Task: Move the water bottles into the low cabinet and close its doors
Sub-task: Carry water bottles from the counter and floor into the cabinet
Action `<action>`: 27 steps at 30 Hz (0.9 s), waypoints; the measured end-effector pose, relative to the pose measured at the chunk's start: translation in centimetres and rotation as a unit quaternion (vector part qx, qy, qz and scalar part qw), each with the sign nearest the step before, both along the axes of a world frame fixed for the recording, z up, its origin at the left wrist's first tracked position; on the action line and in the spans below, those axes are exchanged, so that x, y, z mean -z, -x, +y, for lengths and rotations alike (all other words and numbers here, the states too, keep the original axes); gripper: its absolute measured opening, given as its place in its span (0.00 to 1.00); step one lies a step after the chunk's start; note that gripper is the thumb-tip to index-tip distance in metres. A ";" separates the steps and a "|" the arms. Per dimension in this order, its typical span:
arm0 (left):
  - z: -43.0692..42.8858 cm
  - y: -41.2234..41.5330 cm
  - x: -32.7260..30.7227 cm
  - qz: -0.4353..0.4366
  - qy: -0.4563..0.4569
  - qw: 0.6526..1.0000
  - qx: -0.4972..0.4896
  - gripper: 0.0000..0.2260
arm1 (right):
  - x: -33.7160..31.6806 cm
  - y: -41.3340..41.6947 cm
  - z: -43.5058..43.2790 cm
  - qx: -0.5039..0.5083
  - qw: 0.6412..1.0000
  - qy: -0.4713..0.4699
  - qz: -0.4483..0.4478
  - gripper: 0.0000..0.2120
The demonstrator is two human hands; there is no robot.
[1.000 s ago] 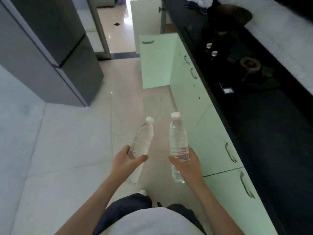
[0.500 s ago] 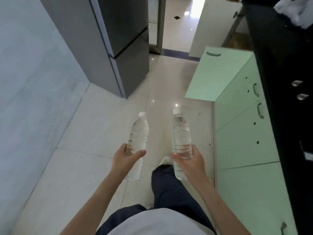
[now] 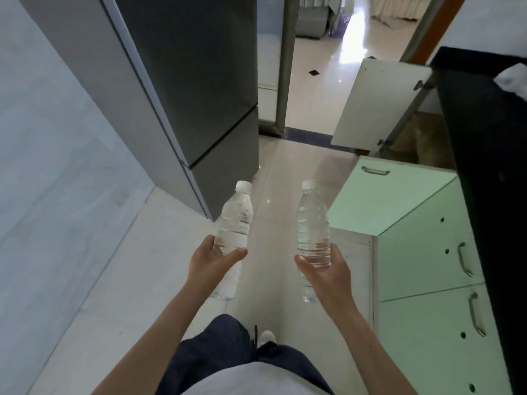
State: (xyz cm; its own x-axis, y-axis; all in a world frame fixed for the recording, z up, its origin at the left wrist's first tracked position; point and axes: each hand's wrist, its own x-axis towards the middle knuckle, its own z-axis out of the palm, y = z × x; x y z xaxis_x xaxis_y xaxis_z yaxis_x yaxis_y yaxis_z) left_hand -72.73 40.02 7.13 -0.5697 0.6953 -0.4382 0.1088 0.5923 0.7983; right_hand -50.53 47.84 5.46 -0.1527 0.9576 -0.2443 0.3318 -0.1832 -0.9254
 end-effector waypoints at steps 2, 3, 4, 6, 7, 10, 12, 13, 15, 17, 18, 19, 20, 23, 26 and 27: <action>3.0 0.8 0.6 -0.007 0.012 1.000 0.001 0.26 | 1.0 0.7 2.7 0.000 1.000 0.013 -0.002 0.16; 4.6 1.3 1.1 -0.006 0.018 1.000 0.006 0.28 | 1.6 1.1 4.0 -0.001 1.000 0.023 -0.005 0.16; 6.2 1.8 1.6 -0.006 0.024 1.000 0.011 0.29 | 2.2 1.7 5.4 -0.001 0.999 0.034 -0.007 0.16; 10.0 3.1 2.5 -0.006 0.030 0.999 0.021 0.30 | 3.4 3.1 8.8 0.004 0.999 0.044 -0.011 0.17; 12.0 3.8 2.9 -0.006 0.030 0.999 0.029 0.29 | 3.8 3.9 10.7 0.007 0.999 0.046 -0.013 0.17; 19.5 6.3 3.8 -0.003 0.010 0.999 0.052 0.28 | 4.1 6.4 17.7 0.025 0.999 0.040 -0.011 0.16; 25.3 8.1 3.5 -0.004 -0.005 0.998 0.067 0.25 | 3.6 8.1 23.1 0.043 0.999 0.029 -0.011 0.16; 28.3 8.9 3.1 -0.005 -0.009 0.997 0.078 0.22 | 3.1 8.8 25.8 0.050 0.998 0.024 -0.009 0.16; 34.0 10.3 1.8 -0.010 -0.012 0.995 0.103 0.21 | 1.8 10.1 30.7 0.067 0.998 0.017 -0.001 0.17; 39.6 11.5 0.5 -0.004 -0.024 0.991 0.129 0.27 | 0.7 11.1 35.2 0.085 0.996 0.005 0.006 0.16; 42.3 11.9 0.1 0.002 -0.024 0.990 0.141 0.30 | 0.3 11.3 37.2 0.097 0.995 0.002 0.008 0.15; 44.9 12.2 -0.2 0.005 -0.025 0.988 0.152 0.30 | 0.1 11.4 39.1 0.109 0.994 0.004 0.010 0.15; 47.3 12.2 -0.3 0.004 -0.023 0.987 0.159 0.29 | 0.0 11.3 40.8 0.121 0.993 0.008 0.010 0.14; 53.9 11.4 0.4 -0.008 -0.008 0.984 0.179 0.21 | 0.8 10.7 45.7 0.154 0.988 0.028 0.004 0.16; 60.4 9.6 2.3 -0.027 0.017 0.980 0.197 0.16 | 2.3 9.6 51.4 0.183 0.982 0.051 0.009 0.15; 62.7 8.9 2.9 -0.021 0.022 0.979 0.203 0.15 | 2.8 9.0 53.6 0.190 0.980 0.052 0.011 0.14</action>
State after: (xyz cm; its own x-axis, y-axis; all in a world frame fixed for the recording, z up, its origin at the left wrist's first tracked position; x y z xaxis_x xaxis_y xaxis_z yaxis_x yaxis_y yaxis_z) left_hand -81.67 102.72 4.25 -0.2311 0.8405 -0.4902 0.3098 0.5411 0.7818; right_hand -59.55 101.40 2.65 0.2040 0.9161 -0.3451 0.2017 -0.3842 -0.9009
